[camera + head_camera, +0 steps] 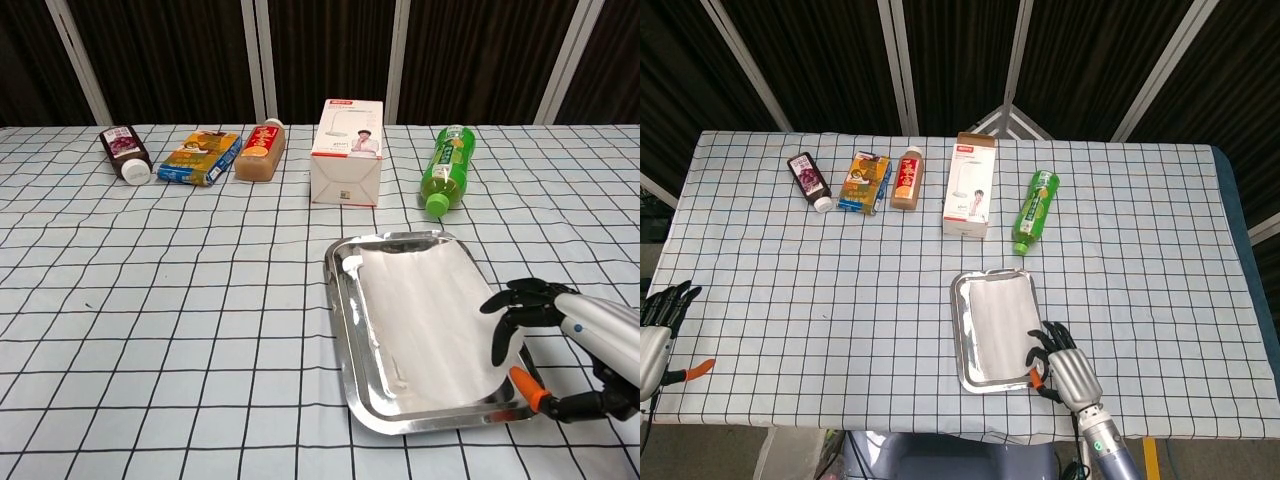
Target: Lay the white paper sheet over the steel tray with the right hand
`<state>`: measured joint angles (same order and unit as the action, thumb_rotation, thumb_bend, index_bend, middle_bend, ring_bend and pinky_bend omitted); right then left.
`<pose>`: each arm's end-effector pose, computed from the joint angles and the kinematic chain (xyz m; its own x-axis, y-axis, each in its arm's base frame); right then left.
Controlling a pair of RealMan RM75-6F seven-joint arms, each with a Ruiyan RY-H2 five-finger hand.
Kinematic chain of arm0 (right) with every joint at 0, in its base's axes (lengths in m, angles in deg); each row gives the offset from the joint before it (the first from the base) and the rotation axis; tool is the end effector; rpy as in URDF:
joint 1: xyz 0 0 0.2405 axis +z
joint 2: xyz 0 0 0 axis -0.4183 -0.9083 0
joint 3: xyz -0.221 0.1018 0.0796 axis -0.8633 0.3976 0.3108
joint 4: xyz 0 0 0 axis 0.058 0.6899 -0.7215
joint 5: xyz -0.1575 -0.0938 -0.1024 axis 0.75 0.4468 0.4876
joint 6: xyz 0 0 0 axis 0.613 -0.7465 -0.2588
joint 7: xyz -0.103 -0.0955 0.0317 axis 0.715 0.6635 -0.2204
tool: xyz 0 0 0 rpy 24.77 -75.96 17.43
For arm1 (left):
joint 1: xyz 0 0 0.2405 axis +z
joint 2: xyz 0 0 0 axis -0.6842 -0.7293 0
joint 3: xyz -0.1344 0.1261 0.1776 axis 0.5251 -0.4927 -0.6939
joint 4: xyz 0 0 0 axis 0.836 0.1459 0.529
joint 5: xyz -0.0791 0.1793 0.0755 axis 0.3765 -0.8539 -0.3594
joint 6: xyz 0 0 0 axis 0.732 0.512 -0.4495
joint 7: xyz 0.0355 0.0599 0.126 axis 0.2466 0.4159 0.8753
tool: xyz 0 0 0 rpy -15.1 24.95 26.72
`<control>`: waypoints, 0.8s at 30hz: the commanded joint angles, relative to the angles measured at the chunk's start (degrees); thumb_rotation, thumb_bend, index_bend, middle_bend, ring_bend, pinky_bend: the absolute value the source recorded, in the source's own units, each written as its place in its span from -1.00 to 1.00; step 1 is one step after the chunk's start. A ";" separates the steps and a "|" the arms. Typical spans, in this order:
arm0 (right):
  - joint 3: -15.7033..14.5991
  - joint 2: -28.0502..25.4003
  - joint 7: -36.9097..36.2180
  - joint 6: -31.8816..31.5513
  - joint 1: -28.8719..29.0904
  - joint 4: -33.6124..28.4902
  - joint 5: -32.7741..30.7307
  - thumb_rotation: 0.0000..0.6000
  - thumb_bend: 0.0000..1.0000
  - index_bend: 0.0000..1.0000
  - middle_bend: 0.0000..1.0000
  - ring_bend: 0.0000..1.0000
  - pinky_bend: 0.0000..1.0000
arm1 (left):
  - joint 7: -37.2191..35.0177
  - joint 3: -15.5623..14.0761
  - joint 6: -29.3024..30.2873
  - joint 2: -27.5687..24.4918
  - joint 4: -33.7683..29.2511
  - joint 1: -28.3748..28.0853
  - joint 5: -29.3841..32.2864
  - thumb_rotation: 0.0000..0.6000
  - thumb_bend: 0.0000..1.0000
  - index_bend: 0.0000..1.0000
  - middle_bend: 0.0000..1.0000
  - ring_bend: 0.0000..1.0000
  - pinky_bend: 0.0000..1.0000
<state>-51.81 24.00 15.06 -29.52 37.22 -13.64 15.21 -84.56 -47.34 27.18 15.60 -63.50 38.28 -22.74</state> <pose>-0.2208 -0.1788 -0.0434 0.1447 -0.3091 0.9399 -0.9723 -0.2205 0.0772 -0.3183 0.1697 0.1574 0.3860 0.1056 0.9165 0.9218 -0.0047 -0.3877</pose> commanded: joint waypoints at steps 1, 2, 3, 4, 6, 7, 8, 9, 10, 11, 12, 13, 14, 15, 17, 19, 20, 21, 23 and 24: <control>-0.18 -0.03 0.12 -0.57 -0.23 -0.29 0.38 1.00 0.10 -0.43 -0.70 -1.00 -1.00 | 0.03 -0.04 -0.02 0.00 -0.03 0.00 -0.04 1.00 -1.00 -1.00 -1.00 -1.00 -1.00; -0.20 -0.03 0.07 -0.76 -0.31 -0.44 0.49 1.00 0.07 -0.48 -0.73 -1.00 -1.00 | 0.04 -0.05 -0.03 0.00 -0.04 0.00 -0.06 1.00 -1.00 -1.00 -1.00 -1.00 -1.00; -0.25 -0.04 0.07 -0.99 -0.35 -0.60 0.71 1.00 0.05 -0.51 -0.75 -1.00 -1.00 | 0.06 -0.06 -0.03 0.01 -0.05 -0.01 -0.09 1.00 -1.00 -1.00 -1.00 -1.00 -1.00; -0.29 -0.08 0.16 -1.19 -0.38 -0.72 0.93 1.00 0.03 -0.56 -0.77 -1.00 -1.00 | 0.07 -0.08 -0.04 0.00 -0.06 -0.01 -0.12 1.00 -1.00 -1.00 -1.00 -1.00 -1.00; -0.42 -0.15 0.46 -1.57 -0.39 -0.99 1.50 1.00 0.02 -0.63 -0.79 -1.00 -1.00 | 0.07 -0.09 -0.05 0.00 -0.09 -0.02 -0.14 1.00 -1.00 -1.00 -1.00 -1.00 -1.00; -0.49 -0.20 0.55 -1.73 -0.41 -1.16 1.71 1.00 0.01 -0.63 -0.79 -1.00 -1.00 | 0.05 -0.10 -0.04 0.00 -0.09 -0.01 -0.14 1.00 -1.00 -1.00 -1.00 -1.00 -1.00; -0.52 -0.24 0.65 -1.90 -0.43 -1.37 1.90 1.00 0.01 -0.64 -0.79 -1.00 -1.00 | 0.02 -0.09 -0.01 -0.01 -0.10 0.00 -0.15 1.00 -1.00 -1.00 -1.00 -1.00 -1.00; -0.56 -0.31 0.76 -2.16 -0.47 -1.67 2.18 1.00 0.01 -0.64 -0.79 -1.00 -1.00 | -0.02 -0.08 0.02 -0.02 -0.11 0.01 -0.17 1.00 -1.00 -1.00 -1.00 -1.00 -1.00; -0.59 -0.35 0.81 -2.34 -0.49 -1.87 2.37 1.00 0.01 -0.65 -0.79 -1.00 -1.00 | -0.05 -0.08 0.03 -0.02 -0.09 0.00 -0.17 1.00 -1.00 -1.00 -1.00 -1.00 -1.00; -0.61 -0.40 0.87 -2.59 -0.53 -2.08 2.61 1.00 0.01 -0.66 -0.80 -1.00 -1.00 | -0.09 -0.08 0.03 -0.03 -0.10 0.00 -0.19 1.00 -1.00 -1.00 -1.00 -1.00 -1.00; -0.63 -0.49 0.98 -2.93 -0.59 -2.26 2.92 1.00 0.01 -0.69 -0.81 -1.00 -1.00 | -0.13 -0.09 0.06 -0.05 -0.11 0.01 -0.21 1.00 -1.00 -1.00 -1.00 -1.00 -1.00; -0.64 -0.56 1.12 -3.22 -0.64 -2.34 3.15 1.00 0.01 -0.71 -0.82 -1.00 -1.00 | -0.16 -0.09 0.08 -0.07 -0.11 0.02 -0.23 1.00 -1.00 -1.00 -1.00 -1.00 -1.00; -0.58 -0.71 1.26 -3.71 -0.76 -2.45 3.41 1.00 0.01 -0.75 -0.84 -1.00 -1.00 | -0.24 -0.10 0.08 -0.09 -0.12 0.02 -0.26 1.00 -1.00 -1.00 -1.00 -1.00 -1.00; -0.53 -0.85 1.25 -3.96 -0.86 -2.55 3.46 1.00 0.01 -0.77 -0.85 -1.00 -1.00 | -0.31 -0.11 0.08 -0.11 -0.12 0.03 -0.27 1.00 -1.00 -1.00 -1.00 -1.00 -1.00; -0.27 -1.37 1.24 -4.34 -1.07 -2.83 3.13 1.00 0.11 -0.79 -0.87 -1.00 -1.00 | -0.37 -0.11 0.06 -0.13 -0.08 0.01 -0.27 1.00 -1.00 -1.00 -1.00 -1.00 -1.00; -0.05 -2.01 0.81 -4.35 -1.18 -3.39 2.65 1.00 0.34 -0.80 -0.88 -1.00 -1.00 | -0.39 -0.12 -0.01 -0.13 -0.06 -0.01 -0.25 1.00 -1.00 -1.00 -1.00 -1.00 -1.00; 0.04 -2.47 0.46 -4.38 -1.18 -3.81 2.56 1.00 0.48 -0.80 -0.88 -1.00 -1.00 | -0.34 -0.13 -0.04 -0.13 -0.03 -0.03 -0.27 1.00 -1.00 -1.00 -1.00 -1.00 -1.00; 0.05 -2.97 0.24 -4.35 -1.09 -4.15 2.68 1.00 0.56 -0.80 -0.88 -1.00 -1.00 | -0.30 -0.15 -0.06 -0.13 -0.02 -0.04 -0.31 1.00 -1.00 -1.00 -1.00 -1.00 -1.00; -0.12 -4.10 0.44 -4.02 -0.70 -4.68 3.26 1.00 0.74 -0.80 -0.88 -1.00 -1.00 | -0.22 -0.17 -0.10 -0.10 -0.02 -0.07 -0.36 1.00 -1.00 -1.00 -1.00 -1.00 -1.00; -0.28 -4.73 0.80 -3.65 -0.41 -4.94 3.60 1.00 0.82 -0.80 -0.88 -1.00 -1.00 | -0.16 -0.19 -0.13 -0.09 -0.01 -0.08 -0.37 1.00 -1.00 -1.00 -1.00 -1.00 -1.00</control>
<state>-51.94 19.97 15.60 -33.55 36.46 -18.13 18.39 -84.72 -47.52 27.06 15.51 -63.51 38.20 -23.10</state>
